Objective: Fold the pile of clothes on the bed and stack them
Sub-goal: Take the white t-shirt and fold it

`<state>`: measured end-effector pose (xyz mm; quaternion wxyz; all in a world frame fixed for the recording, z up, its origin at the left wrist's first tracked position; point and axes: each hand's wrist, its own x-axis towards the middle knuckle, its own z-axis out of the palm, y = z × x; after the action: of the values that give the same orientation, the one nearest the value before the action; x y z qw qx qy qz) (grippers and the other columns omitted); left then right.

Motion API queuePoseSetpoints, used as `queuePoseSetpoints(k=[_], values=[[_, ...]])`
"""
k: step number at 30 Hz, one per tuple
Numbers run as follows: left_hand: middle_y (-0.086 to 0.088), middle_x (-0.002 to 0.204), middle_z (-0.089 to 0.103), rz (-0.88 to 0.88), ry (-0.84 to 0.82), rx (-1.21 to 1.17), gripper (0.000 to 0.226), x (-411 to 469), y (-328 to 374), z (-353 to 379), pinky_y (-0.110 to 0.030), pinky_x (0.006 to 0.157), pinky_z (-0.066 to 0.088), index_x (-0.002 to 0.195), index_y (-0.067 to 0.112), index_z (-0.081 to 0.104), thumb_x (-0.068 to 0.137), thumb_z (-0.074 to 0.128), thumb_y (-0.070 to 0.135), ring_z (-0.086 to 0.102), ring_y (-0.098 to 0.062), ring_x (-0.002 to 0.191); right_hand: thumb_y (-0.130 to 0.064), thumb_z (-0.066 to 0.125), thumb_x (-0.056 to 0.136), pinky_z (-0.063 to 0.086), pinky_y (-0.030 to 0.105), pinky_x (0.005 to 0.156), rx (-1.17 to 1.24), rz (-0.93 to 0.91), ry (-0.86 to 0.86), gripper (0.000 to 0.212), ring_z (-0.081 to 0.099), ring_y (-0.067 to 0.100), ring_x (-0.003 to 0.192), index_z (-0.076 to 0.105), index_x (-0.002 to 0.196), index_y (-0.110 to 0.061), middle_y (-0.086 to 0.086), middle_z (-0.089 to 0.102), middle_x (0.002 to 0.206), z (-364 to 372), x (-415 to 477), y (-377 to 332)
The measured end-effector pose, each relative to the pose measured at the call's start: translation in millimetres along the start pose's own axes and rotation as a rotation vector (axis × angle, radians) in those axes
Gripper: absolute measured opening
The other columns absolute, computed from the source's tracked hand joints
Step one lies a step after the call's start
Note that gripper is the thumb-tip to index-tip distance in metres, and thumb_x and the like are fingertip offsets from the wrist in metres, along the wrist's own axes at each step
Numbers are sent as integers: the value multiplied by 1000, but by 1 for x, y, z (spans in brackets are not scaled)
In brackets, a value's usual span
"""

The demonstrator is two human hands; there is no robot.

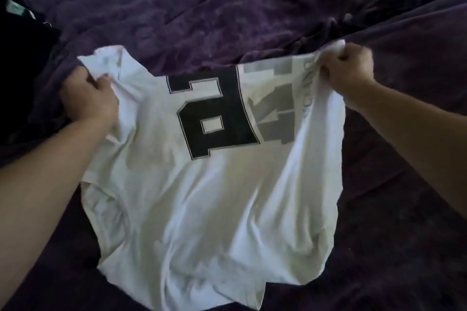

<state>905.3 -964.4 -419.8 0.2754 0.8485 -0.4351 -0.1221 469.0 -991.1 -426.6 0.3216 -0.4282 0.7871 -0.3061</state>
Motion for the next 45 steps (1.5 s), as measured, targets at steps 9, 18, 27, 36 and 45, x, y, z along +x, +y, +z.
queuePoseSetpoints(k=[9,18,27,36,45], values=[[-14,90,67,140,-305,79,18,-131,6,11,-39,75,47,104,8,61,86,62,12,63,-34,82,-38,68,81,43,28,76,-176,72,-105,51,61,18,97,50,127,-25,-4,63,108,-21,-58,81],[8,78,60,538,-797,368,36,-387,-54,-25,-30,63,53,76,22,65,65,70,56,59,-15,75,-69,65,71,54,45,80,-282,300,-356,71,63,24,93,50,119,-19,-3,65,105,-35,-266,170],[-3,76,58,562,-723,234,15,-403,-63,-27,-33,68,47,74,11,57,65,68,6,57,-24,73,-18,75,78,32,22,44,177,199,15,36,35,-1,47,46,56,-16,-13,42,49,-67,-287,164],[5,62,39,470,-1179,370,21,-424,-103,-87,-32,58,27,67,20,30,76,43,6,47,-26,71,-30,73,82,45,34,66,-442,355,-258,22,59,29,75,60,80,-12,6,63,77,-129,-276,200],[-6,110,59,246,-643,291,22,-387,-124,-89,-40,79,48,104,16,65,83,61,23,56,-28,100,-13,51,84,54,29,74,786,580,-300,26,67,17,88,66,105,-12,4,71,101,-124,-263,150]])
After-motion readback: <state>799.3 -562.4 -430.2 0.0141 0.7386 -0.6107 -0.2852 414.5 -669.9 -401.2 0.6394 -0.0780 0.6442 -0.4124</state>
